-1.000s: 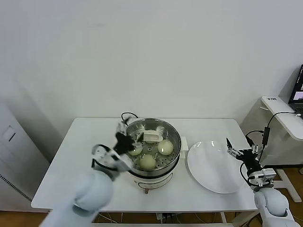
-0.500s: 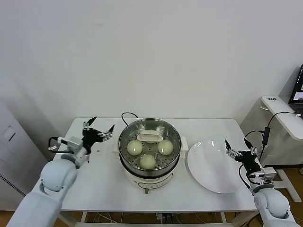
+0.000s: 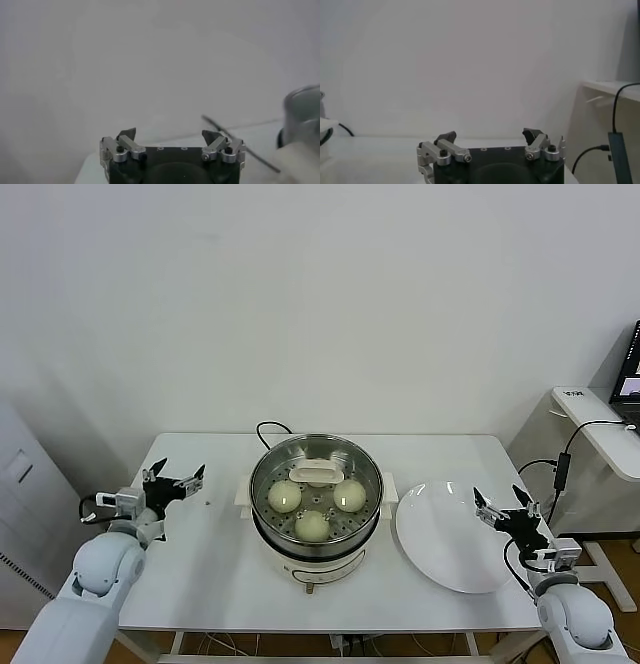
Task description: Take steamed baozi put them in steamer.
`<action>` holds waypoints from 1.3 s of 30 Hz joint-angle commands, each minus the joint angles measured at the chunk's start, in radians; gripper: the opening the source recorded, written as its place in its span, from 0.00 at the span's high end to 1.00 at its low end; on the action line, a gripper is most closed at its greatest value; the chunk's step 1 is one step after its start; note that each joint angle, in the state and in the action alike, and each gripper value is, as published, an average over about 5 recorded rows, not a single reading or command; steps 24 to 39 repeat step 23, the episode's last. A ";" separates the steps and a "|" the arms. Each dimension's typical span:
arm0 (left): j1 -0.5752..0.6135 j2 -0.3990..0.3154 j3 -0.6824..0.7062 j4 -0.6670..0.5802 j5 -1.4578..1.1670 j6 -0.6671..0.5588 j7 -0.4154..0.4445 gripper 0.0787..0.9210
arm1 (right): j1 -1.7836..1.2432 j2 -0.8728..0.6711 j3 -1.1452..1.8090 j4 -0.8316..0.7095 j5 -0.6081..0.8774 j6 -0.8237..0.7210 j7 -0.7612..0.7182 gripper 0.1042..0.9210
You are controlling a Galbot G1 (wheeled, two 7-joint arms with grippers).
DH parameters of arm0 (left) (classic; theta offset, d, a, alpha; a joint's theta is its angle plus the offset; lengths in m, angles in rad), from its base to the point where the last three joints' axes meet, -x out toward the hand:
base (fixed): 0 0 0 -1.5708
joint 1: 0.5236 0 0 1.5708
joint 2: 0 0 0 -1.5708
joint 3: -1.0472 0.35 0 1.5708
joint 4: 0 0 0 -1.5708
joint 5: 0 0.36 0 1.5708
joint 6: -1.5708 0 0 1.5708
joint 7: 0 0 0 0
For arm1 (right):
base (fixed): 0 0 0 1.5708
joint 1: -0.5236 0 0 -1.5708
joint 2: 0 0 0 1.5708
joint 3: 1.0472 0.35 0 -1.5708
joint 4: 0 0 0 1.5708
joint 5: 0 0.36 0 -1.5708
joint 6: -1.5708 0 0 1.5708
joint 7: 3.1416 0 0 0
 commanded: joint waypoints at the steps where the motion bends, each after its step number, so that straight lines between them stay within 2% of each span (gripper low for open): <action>1: 0.015 -0.007 -0.027 0.069 -0.017 0.012 -0.041 0.12 | -0.009 -0.008 -0.005 0.012 -0.010 -0.044 0.018 0.12; 39: 0.051 -0.002 -0.033 0.031 -0.038 0.045 -0.041 0.12 | -0.029 -0.010 -0.012 0.020 -0.035 -0.064 0.020 0.12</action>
